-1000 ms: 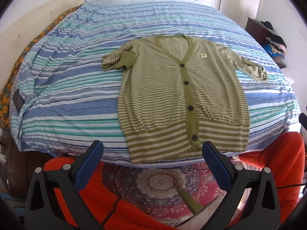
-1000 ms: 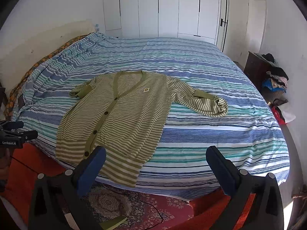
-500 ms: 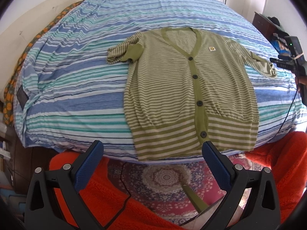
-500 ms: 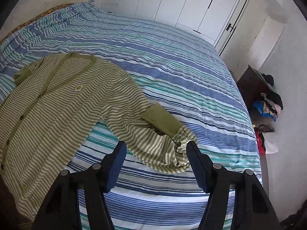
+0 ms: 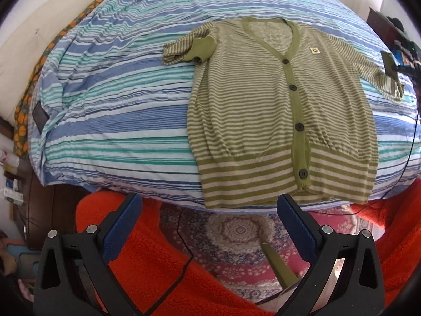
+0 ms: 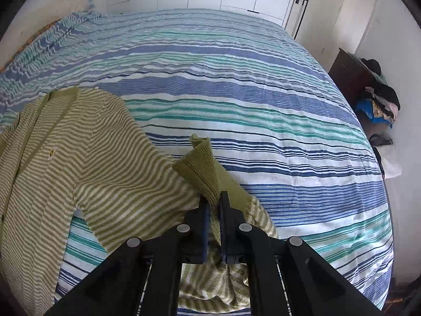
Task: Fold small clothes
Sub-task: 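Grasp the sleeve cuff with the right gripper and pull it outward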
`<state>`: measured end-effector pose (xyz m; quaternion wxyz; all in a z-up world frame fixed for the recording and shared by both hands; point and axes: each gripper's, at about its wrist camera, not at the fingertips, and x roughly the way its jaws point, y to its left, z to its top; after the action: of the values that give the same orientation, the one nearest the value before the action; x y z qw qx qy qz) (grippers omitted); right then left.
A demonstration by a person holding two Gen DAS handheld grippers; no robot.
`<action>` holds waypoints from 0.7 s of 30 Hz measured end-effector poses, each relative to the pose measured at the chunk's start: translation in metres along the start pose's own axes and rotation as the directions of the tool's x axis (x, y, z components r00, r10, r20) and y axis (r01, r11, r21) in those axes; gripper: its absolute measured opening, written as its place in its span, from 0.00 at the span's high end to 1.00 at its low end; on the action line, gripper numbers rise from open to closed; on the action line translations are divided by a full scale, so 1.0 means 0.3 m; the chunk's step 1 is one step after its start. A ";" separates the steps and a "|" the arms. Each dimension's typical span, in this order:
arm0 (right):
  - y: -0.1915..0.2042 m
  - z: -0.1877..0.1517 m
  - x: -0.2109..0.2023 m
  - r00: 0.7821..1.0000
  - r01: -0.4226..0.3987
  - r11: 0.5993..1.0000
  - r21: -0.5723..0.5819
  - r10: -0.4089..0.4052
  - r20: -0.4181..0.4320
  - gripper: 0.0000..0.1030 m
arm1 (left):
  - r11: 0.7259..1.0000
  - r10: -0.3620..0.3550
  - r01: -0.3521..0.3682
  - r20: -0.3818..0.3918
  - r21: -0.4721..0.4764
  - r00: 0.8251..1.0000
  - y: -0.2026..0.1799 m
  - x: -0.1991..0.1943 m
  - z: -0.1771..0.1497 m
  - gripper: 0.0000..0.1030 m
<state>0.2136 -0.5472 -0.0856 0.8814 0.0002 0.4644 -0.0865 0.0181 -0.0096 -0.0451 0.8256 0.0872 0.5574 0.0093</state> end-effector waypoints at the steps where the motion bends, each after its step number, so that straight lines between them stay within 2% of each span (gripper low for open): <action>1: -0.057 0.002 -0.056 0.999 -0.017 0.997 0.079 0.014 0.043 0.93 | 1.000 -0.006 0.006 0.003 0.010 1.000 -0.012 0.000 0.006 0.01; 5: -0.268 -0.114 -0.296 0.980 -0.113 0.939 0.326 0.052 0.191 0.93 | 0.997 -0.044 0.044 0.011 0.056 0.999 -0.072 0.001 0.026 0.01; 7: -0.330 -0.199 -0.406 0.966 -0.162 0.914 0.372 0.069 0.251 0.93 | 0.995 -0.057 0.055 0.012 0.085 0.998 -0.107 -0.002 0.031 0.01; 9: -0.326 -0.270 -0.508 0.948 -0.209 0.911 0.355 0.100 0.302 0.93 | 0.992 -0.065 0.063 0.012 0.113 0.998 -0.139 -0.005 0.036 0.01; 11: -0.256 -0.327 -0.604 0.931 -0.245 0.935 0.255 0.154 0.330 0.93 | 0.988 -0.070 0.067 0.012 0.136 0.998 -0.168 -0.006 0.040 0.01; 13: -0.098 -0.385 -0.689 0.922 -0.260 0.965 0.042 0.235 0.306 0.93 | 0.986 -0.073 0.071 0.007 0.150 0.997 -0.192 -0.004 0.044 0.01; 14: 0.007 -0.430 -0.719 0.924 -0.259 0.962 -0.088 0.273 0.268 0.93 | 0.985 -0.076 0.075 0.005 0.154 0.997 -0.202 0.000 0.044 0.01; 16: 0.234 -0.543 -0.725 0.939 -0.263 0.908 -0.325 0.318 0.128 0.93 | 0.984 -0.085 0.085 -0.005 0.159 0.996 -0.218 0.006 0.046 0.01; 17: 0.323 -0.596 -0.700 0.948 -0.268 0.881 -0.390 0.313 0.055 0.91 | 0.983 -0.088 0.089 -0.008 0.161 0.996 -0.229 0.010 0.046 0.01; 18: 0.396 -0.652 -0.654 0.955 -0.277 0.863 -0.423 0.297 -0.019 0.85 | 0.982 -0.088 0.089 -0.010 0.164 0.996 -0.236 0.010 0.048 0.01; 19: 0.449 -0.694 -0.605 0.957 -0.285 0.860 -0.424 0.276 -0.085 0.61 | 0.982 -0.085 0.086 -0.008 0.168 0.996 -0.240 0.008 0.049 0.01; 20: 0.464 -0.732 -0.526 0.955 -0.295 0.863 -0.410 0.255 -0.149 0.27 | 0.982 -0.082 0.082 -0.003 0.170 0.997 -0.241 0.003 0.049 0.01; 21: 0.486 -0.764 -0.476 0.947 -0.309 0.867 -0.392 0.241 -0.213 0.18 | 0.982 -0.079 0.077 0.004 0.171 0.997 -0.240 -0.004 0.048 0.01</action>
<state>-0.0308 -0.3635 -0.1106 0.8246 -0.1162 0.5351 0.1424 0.0249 -0.0826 -0.0499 0.8179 0.1356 0.5546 -0.0713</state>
